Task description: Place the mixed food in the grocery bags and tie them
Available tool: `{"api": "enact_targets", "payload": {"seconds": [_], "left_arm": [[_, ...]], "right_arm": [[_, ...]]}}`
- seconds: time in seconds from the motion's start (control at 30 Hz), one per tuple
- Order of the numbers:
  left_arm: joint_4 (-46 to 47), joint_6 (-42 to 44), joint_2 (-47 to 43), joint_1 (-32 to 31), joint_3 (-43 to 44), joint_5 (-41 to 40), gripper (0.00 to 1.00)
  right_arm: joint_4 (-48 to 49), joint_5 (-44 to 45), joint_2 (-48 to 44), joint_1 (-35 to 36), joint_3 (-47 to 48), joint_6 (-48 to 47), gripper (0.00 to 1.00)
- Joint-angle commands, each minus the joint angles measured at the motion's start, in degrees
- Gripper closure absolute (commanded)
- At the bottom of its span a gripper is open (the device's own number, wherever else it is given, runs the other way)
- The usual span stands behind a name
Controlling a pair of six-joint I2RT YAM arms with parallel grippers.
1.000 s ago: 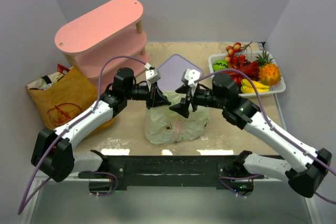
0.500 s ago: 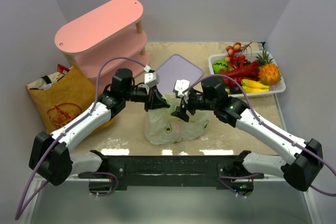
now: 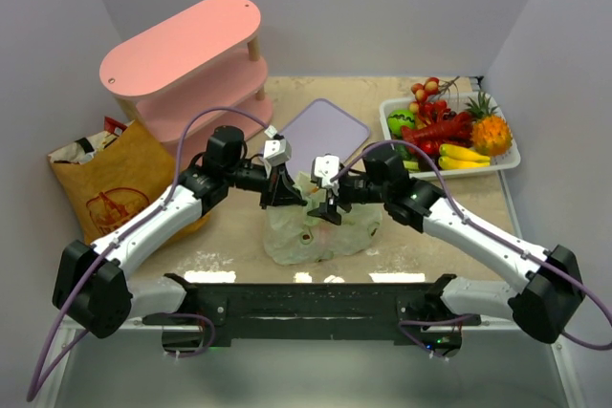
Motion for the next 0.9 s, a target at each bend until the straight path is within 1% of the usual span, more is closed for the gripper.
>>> {"api": "enact_targets", "payload": {"seconds": [0.0, 0.07, 0.1, 0.17, 0.2, 0.27, 0.3, 0.33, 0.37, 0.4, 0.43, 0.47, 0.57, 0.6, 0.67, 0.7, 0.8, 0.83, 0.87], "left_arm": [[-0.61, 2.14, -0.78, -0.28, 2.72, 1.21, 1.00], [-0.61, 2.22, -0.95, -0.36, 2.72, 1.13, 1.00], [-0.61, 2.31, -1.04, -0.36, 2.72, 1.04, 1.00], [-0.61, 2.22, -1.04, -0.36, 2.63, 1.04, 1.00], [-0.61, 2.22, -1.04, -0.36, 2.63, 0.86, 1.00], [-0.26, 2.22, -1.22, -0.36, 2.45, 0.34, 1.00], [0.00, 2.05, -1.30, -0.36, 2.37, -0.54, 1.00], [0.87, 1.44, -1.57, -0.28, 2.02, -1.15, 1.00], [1.49, 1.00, -1.92, -0.36, 1.75, -1.68, 1.00], [4.80, -1.44, -2.88, -0.36, 0.62, -3.43, 1.00], [7.36, -2.42, -3.06, -0.28, 0.09, -4.40, 1.00], [10.26, -5.65, -3.15, -0.28, -0.70, -4.67, 1.00], [13.35, -8.23, -3.94, -0.37, -1.94, -6.34, 1.00], [13.36, -8.41, -4.55, -0.36, -2.20, -7.30, 1.00], [13.19, -8.32, -4.99, -0.37, -2.47, -11.08, 1.00], [13.10, -8.32, -5.34, -0.36, -2.56, -11.96, 1.00], [14.06, -9.64, -5.35, -0.54, -2.82, -12.94, 1.00], [14.67, -10.25, -5.35, -0.54, -2.99, -12.15, 0.97], [15.55, -11.30, -5.17, -0.54, -3.17, -11.71, 0.91]], "right_arm": [[-0.12, -5.43, 2.67, 0.02, 2.20, -1.18, 0.25], [0.40, -4.90, 3.11, 0.02, 2.02, -0.92, 0.29], [0.58, -4.47, 3.20, 0.11, 2.11, -0.74, 0.37], [1.98, -3.76, 3.29, 0.11, 1.93, -0.04, 0.47], [3.03, -2.45, 3.20, 0.11, 1.67, 0.66, 0.60], [6.11, -0.69, 2.76, 0.02, 0.79, 2.50, 0.69], [7.16, 2.62, 2.76, 0.11, 0.62, 3.64, 0.78], [8.13, 3.96, 2.67, 0.11, 0.53, 4.52, 0.83], [8.40, 5.72, 2.50, 0.11, 0.35, 5.31, 0.89], [11.27, 9.91, 2.41, 0.28, -0.43, 7.15, 1.00], [12.78, 11.34, 2.41, 0.20, -1.05, 8.47, 1.00], [16.02, 12.75, 2.41, 0.46, -2.45, 10.05, 1.00], [22.53, 16.01, 1.53, 1.33, -5.53, 12.00, 1.00], [23.16, 19.85, 1.35, 1.60, -5.80, 12.17, 1.00], [24.39, 23.20, 0.83, 1.86, -6.15, 11.65, 1.00], [25.27, 26.79, 0.56, 2.13, -6.59, 11.65, 1.00], [31.50, 30.33, -0.66, 2.30, -9.48, 12.09, 1.00], [33.34, 31.04, -0.84, 2.30, -10.36, 11.91, 1.00], [35.97, 31.22, -1.02, 2.30, -11.42, 11.57, 1.00]]}}
